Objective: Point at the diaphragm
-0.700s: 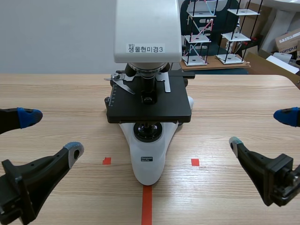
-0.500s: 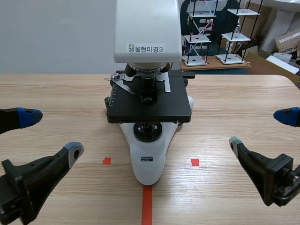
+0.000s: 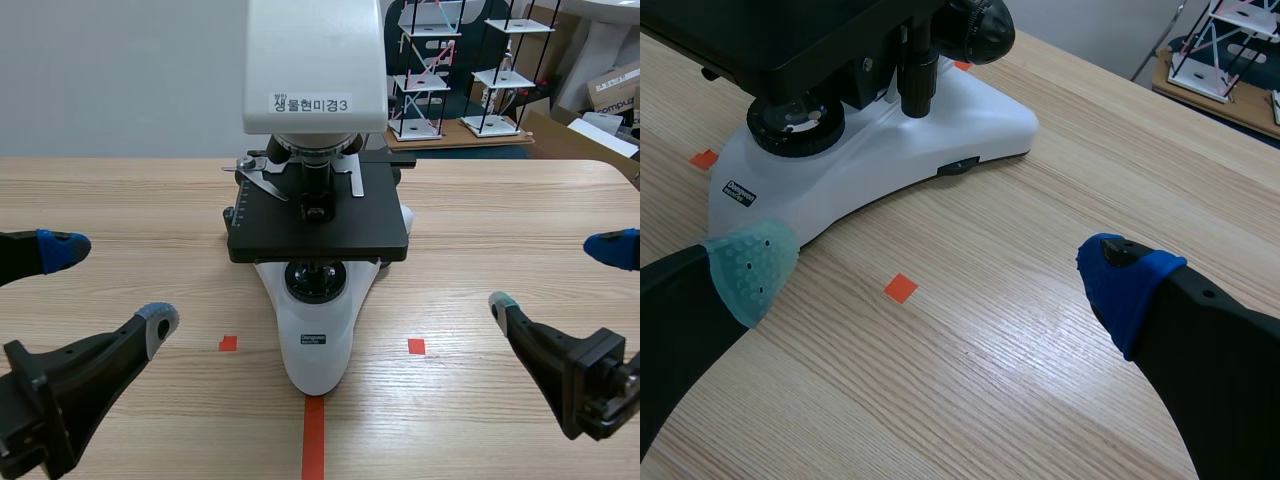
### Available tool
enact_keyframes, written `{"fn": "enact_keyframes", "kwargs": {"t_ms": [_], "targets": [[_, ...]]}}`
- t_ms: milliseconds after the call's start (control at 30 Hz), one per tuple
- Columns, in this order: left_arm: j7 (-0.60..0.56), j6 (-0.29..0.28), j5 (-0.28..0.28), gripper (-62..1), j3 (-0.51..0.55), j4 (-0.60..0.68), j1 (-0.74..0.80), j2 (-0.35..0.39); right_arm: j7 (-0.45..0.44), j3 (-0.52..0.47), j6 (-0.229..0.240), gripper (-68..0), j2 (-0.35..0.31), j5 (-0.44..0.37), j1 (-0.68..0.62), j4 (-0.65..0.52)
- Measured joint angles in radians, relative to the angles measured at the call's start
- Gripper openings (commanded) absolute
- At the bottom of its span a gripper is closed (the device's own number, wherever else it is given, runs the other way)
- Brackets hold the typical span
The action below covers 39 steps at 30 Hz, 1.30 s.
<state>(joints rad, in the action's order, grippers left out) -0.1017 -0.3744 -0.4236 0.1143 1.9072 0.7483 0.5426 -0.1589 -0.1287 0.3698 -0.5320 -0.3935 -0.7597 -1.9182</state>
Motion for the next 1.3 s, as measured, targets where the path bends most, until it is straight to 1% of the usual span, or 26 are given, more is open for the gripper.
{"fn": "enact_keyframes", "kwargs": {"t_ms": [100, 133, 167, 233, 267, 367, 400, 433, 567, 633, 700, 833, 900, 967, 1133, 1300], "targets": [[0.0, 0.0, 0.0, 1.1, 0.0, 0.0, 0.0, 0.0, 0.0, 0.0, 0.0, -5.8, 0.0, 0.0, 0.0, 0.0], [-0.002, 0.0, 0.0, -2.2, 0.0, 0.0, 0.0, 0.0, 0.0, 0.0, 0.0, -5.8, 0.0, 0.0, 0.0, 0.0], [-0.015, 0.0, 0.0, -7.6, 0.0, -0.002, 0.0, 0.0, 0.0, 0.0, 0.0, -5.8, 0.0, 0.0, 0.0, 0.0], [-0.074, 0.0, 0.0, -23.4, 0.0, -0.021, 0.0, 0.0, 0.0, 0.0, 0.0, -5.8, 0.0, 0.0, 0.0, 0.0], [-0.098, 0.0, 0.001, -29.9, 0.0, -0.039, 0.0, 0.0, 0.0, 0.0, 0.0, -5.8, 0.0, 0.0, 0.0, 0.0], [-0.144, 0.0, 0.004, -42.7, 0.0, -0.116, 0.0, -0.001, 0.0, 0.0, 0.0, -5.8, 0.0, 0.0, 0.0, 0.0], [-0.157, 0.0, 0.006, -46.3, 0.0, -0.141, 0.0, -0.002, 0.0, 0.0, 0.0, -5.8, 0.0, 0.0, 0.0, 0.0], [-0.169, 0.0, 0.007, -48.5, 0.0, -0.163, 0.0, -0.003, 0.0, 0.0, 0.0, -5.8, 0.0, 0.0, 0.0, 0.0], [-0.255, -0.002, 0.007, -54.0, -0.01, -0.254, -0.028, 0.0, 0.0, 0.0, 0.0, -5.8, 0.0, 0.0, 0.0, 0.0], [-0.271, -0.003, 0.014, -57.4, -0.037, -0.309, -0.068, 0.013, 0.0, 0.0, 0.0, -5.8, 0.0, 0.0, 0.0, 0.0], [-0.278, -0.003, 0.053, -57.3, -0.068, -0.369, -0.117, 0.018, 0.0, 0.0, 0.0, -5.8, 0.0, 0.0, 0.0, 0.0], [-0.332, -0.005, 0.163, -57.3, -0.117, -0.496, -0.215, 0.017, 0.0, 0.0, 0.0, -5.8, 0.0, 0.0, 0.0, 0.0], [-0.408, -0.007, 0.213, -57.3, -0.136, -0.562, -0.259, 0.017, 0.0, 0.0, 0.0, -5.8, 0.0, 0.0, 0.0, 0.0], [-0.505, -0.007, 0.238, -57.3, -0.159, -0.63, -0.299, 0.021, 0.0, 0.0, 0.0, -5.8, 0.0, 0.0, 0.0, 0.0], [-0.706, -0.007, 0.244, -57.3, -0.287, -0.82, -0.391, 0.061, 0.0, 0.0, 0.0, -5.8, 0.0, 0.0, 0.0, 0.0], [-0.875, -0.007, 0.244, -57.3, -0.48, -1.062, -0.533, 0.063, 0.0, 0.0, 0.0, -5.8, 0.0, 0.0, 0.0, 0.0]]}}
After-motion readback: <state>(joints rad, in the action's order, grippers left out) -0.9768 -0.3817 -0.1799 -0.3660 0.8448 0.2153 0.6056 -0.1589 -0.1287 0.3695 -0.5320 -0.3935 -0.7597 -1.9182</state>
